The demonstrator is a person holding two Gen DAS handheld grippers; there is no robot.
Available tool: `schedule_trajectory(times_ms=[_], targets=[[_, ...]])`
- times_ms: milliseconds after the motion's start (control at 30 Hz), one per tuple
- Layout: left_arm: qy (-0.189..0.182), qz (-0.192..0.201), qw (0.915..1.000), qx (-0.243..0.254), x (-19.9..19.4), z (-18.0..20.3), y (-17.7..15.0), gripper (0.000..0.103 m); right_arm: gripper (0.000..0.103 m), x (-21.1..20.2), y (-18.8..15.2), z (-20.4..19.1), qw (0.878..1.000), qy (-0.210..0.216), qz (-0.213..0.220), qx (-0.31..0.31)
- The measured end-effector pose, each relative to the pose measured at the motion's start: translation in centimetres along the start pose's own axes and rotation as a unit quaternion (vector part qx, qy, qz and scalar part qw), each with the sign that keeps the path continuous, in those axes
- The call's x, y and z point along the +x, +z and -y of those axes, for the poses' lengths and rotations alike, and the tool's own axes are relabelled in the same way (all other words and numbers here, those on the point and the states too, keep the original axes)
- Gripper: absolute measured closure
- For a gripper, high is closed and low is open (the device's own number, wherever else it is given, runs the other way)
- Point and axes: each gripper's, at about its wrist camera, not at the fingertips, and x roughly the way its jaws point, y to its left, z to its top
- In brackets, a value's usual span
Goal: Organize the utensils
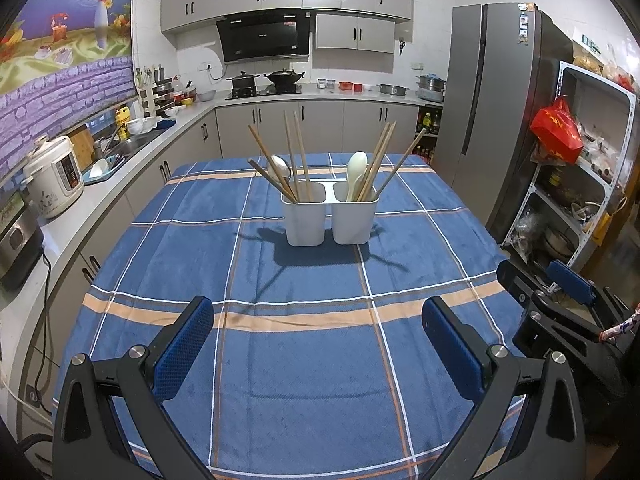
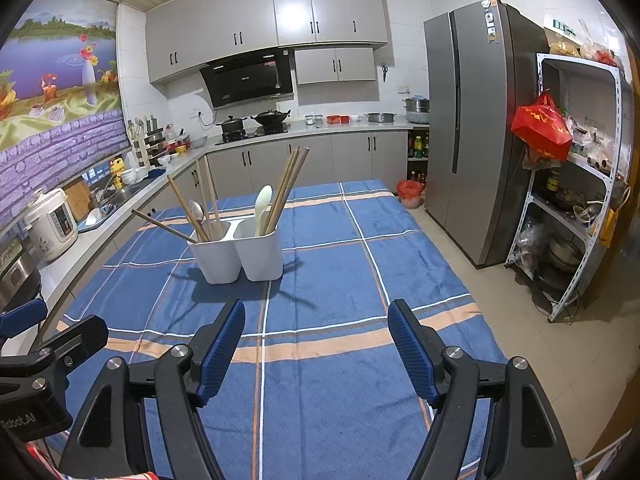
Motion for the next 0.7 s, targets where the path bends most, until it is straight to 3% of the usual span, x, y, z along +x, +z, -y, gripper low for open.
schedule_trajectory(times_ms=[700], targets=[[0.009, 0.005, 0.9999, -0.007, -1.3, -1.0, -0.9, 0.000, 0.023, -1.2, -0.2, -1.3, 1.000, 0.007, 0.004, -0.008]])
